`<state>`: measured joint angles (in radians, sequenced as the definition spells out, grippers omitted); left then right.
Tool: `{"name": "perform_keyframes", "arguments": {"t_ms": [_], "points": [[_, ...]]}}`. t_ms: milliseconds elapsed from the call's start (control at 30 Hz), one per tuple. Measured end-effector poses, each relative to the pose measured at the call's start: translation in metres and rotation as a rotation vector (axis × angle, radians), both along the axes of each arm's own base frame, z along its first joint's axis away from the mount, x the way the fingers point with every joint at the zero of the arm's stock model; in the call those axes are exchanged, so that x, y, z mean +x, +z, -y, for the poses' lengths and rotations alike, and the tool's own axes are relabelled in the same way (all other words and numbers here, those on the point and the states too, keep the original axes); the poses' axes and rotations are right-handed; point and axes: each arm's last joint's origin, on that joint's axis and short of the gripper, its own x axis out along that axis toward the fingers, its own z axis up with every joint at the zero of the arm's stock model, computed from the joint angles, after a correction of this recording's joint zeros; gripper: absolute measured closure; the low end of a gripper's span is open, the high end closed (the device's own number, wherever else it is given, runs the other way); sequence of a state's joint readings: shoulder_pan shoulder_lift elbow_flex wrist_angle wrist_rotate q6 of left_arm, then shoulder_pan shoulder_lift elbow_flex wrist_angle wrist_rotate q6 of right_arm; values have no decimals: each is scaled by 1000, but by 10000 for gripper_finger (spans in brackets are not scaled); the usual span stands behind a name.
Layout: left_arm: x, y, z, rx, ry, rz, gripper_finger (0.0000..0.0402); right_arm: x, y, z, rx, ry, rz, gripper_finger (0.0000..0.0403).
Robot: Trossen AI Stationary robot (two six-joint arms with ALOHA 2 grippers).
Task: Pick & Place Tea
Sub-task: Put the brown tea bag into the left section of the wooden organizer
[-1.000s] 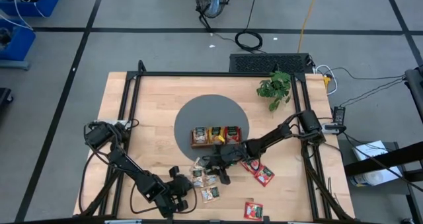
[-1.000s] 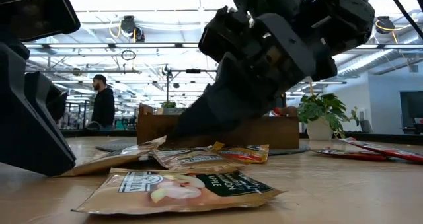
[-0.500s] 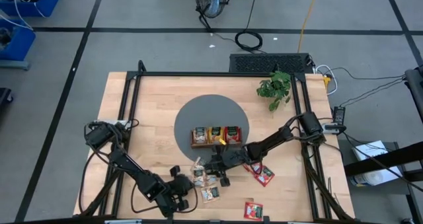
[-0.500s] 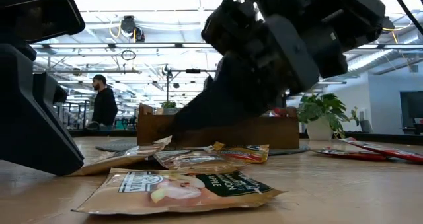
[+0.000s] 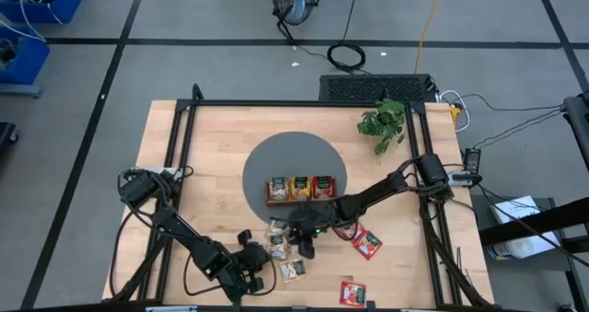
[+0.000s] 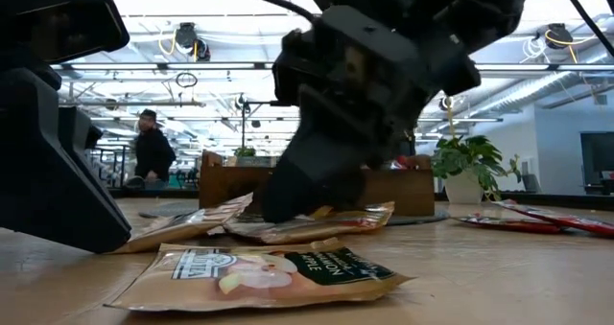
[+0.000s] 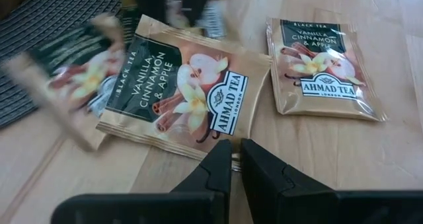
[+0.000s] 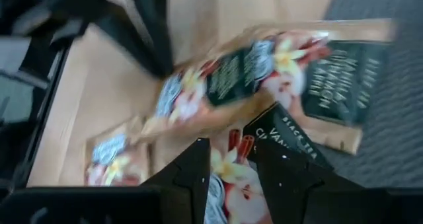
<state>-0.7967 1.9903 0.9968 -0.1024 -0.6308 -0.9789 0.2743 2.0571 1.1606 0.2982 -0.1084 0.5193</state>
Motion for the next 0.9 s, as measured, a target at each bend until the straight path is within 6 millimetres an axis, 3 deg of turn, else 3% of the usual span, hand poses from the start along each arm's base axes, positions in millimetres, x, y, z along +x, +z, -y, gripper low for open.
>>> {"name": "perform_keyframes", "arguments": {"t_ms": [333, 600, 900], "points": [[3, -4, 1, 30, -24, 25, 360, 6, 6, 5, 45, -11, 51, 293], [14, -12, -4, 12, -28, 24, 360, 7, -13, 5, 56, 1, 7, 293], [12, -13, -3, 14, -24, 15, 360, 4, -12, 5, 74, 38, -35, 293]]}}
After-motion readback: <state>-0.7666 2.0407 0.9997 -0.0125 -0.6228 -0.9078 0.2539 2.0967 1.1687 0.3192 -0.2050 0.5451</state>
